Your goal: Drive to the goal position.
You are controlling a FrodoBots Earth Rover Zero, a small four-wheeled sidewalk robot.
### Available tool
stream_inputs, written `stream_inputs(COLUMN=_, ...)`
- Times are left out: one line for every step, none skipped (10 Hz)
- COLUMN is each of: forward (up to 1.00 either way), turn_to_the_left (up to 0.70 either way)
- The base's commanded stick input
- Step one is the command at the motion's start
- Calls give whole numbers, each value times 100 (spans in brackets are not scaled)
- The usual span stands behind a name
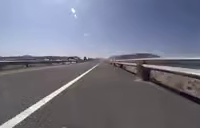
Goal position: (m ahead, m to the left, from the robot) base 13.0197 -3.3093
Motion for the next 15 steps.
stream_inputs(forward=100, turn_to_the_left=0)
stream_inputs(forward=100, turn_to_the_left=0)
stream_inputs(forward=100, turn_to_the_left=0)
stream_inputs(forward=100, turn_to_the_left=0)
stream_inputs(forward=100, turn_to_the_left=0)
stream_inputs(forward=100, turn_to_the_left=0)
stream_inputs(forward=100, turn_to_the_left=0)
stream_inputs(forward=100, turn_to_the_left=0)
stream_inputs(forward=100, turn_to_the_left=0)
stream_inputs(forward=100, turn_to_the_left=0)
stream_inputs(forward=100, turn_to_the_left=0)
stream_inputs(forward=100, turn_to_the_left=0)
stream_inputs(forward=100, turn_to_the_left=0)
stream_inputs(forward=100, turn_to_the_left=0)
stream_inputs(forward=100, turn_to_the_left=0)
